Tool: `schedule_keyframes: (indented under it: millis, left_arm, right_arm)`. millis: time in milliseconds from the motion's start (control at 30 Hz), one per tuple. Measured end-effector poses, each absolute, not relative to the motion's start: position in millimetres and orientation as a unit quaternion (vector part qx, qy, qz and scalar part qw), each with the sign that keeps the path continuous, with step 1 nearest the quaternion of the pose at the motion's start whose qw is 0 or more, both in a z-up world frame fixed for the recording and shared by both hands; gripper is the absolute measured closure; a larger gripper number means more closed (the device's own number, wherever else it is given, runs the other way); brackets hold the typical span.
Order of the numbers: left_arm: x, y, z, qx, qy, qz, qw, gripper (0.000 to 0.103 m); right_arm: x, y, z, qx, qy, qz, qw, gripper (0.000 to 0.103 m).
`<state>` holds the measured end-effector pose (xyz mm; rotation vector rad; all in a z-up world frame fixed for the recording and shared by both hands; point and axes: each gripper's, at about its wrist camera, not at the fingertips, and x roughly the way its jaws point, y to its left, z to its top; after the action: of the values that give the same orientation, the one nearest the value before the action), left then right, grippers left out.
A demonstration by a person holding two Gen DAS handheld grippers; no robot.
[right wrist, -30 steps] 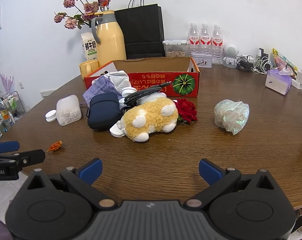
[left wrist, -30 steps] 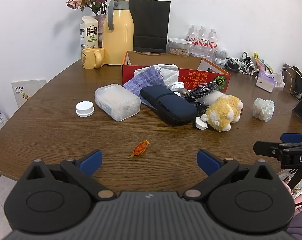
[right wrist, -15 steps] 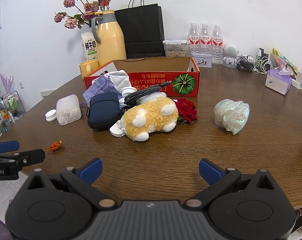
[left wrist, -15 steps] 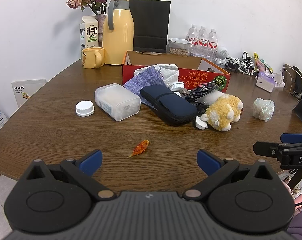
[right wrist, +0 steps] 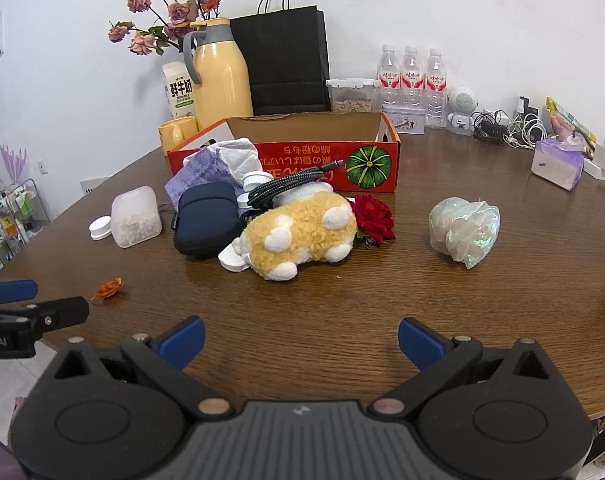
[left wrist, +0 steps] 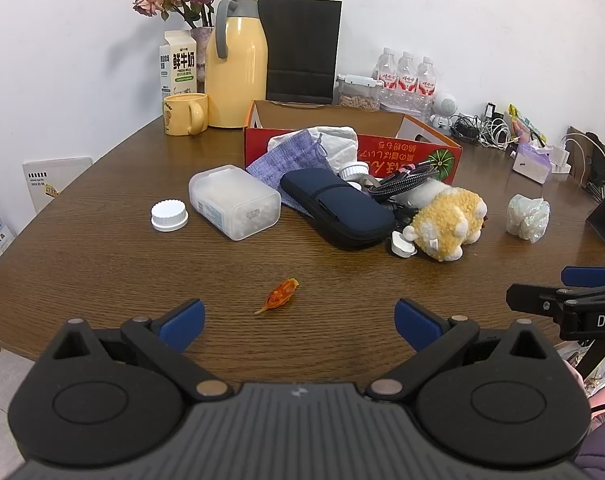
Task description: Organize objects
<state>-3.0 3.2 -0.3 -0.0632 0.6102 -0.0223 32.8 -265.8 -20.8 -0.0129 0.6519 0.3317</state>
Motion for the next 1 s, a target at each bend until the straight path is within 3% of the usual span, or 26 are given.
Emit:
schedule_keyframes:
  millis: [467, 567, 667, 733, 800, 867, 1000]
  left_arm:
    - [20, 17, -12, -0.052, 0.330, 0.008, 0.942, 0.001]
    - [28, 17, -15, -0.042, 0.331, 0.009, 0.943, 0.014]
    - [36, 15, -20, -0.035, 0.340, 0.008, 0.940, 0.032]
    - [41, 12, -23, -0.031, 0.344, 0.005, 0.938, 0.038]
    - [44, 10, -25, -0.023, 0.345, 0.006, 0.938, 0.052]
    - [47, 8, -27, -0.019, 0.344, 0.008, 0.939, 0.058]
    - [52, 4, -29, 0.002, 0.333, 0.023, 0.943, 0.090]
  right_arm:
    - [41, -266, -25, -0.010, 0.316, 0.161, 0.935, 0.000]
    - [46, -267, -28, -0.014, 0.317, 0.154, 0.936, 0.000]
    - [53, -270, -32, -0.011, 0.321, 0.148, 0.935, 0.000]
    - [57, -272, -35, -0.010, 0.323, 0.144, 0.935, 0.000]
    - [60, -274, -37, -0.010, 0.325, 0.142, 0.935, 0.000]
    - [63, -277, -39, -0.010, 0.324, 0.141, 0.935, 0.000]
    - [70, -281, -41, -0.013, 0.322, 0.147, 0.935, 0.000]
